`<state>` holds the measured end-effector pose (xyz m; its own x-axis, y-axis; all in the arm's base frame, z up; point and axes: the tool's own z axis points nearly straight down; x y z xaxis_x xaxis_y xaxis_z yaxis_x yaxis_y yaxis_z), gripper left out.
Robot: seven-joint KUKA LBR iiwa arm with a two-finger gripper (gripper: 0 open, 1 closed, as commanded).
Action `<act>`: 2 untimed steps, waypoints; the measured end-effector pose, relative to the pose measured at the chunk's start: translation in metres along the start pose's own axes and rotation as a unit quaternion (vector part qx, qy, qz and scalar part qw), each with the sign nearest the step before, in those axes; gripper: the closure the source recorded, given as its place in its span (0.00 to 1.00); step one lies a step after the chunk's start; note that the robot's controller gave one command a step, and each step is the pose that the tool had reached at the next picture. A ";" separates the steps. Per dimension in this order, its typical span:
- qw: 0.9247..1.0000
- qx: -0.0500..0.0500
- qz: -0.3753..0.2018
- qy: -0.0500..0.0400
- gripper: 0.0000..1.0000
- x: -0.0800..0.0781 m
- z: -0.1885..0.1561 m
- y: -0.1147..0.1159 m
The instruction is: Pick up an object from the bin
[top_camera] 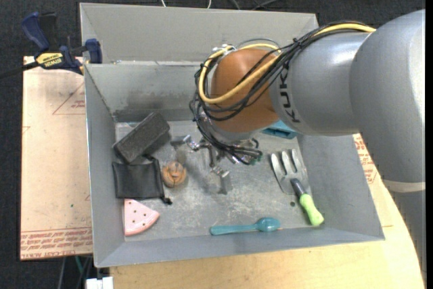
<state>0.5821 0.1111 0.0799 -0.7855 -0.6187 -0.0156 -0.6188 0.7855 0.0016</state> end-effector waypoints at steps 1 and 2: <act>0.998 -0.001 0.058 0.000 0.00 -0.023 0.008 0.017; 0.999 0.001 -0.033 -0.001 0.00 -0.056 0.009 0.037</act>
Offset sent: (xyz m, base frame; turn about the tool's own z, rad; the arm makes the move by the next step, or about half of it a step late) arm 0.0278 0.0798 -0.0099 -0.1309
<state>0.6035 0.1749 0.0715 -0.7434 -0.6686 -0.0179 -0.6687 0.7435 -0.0010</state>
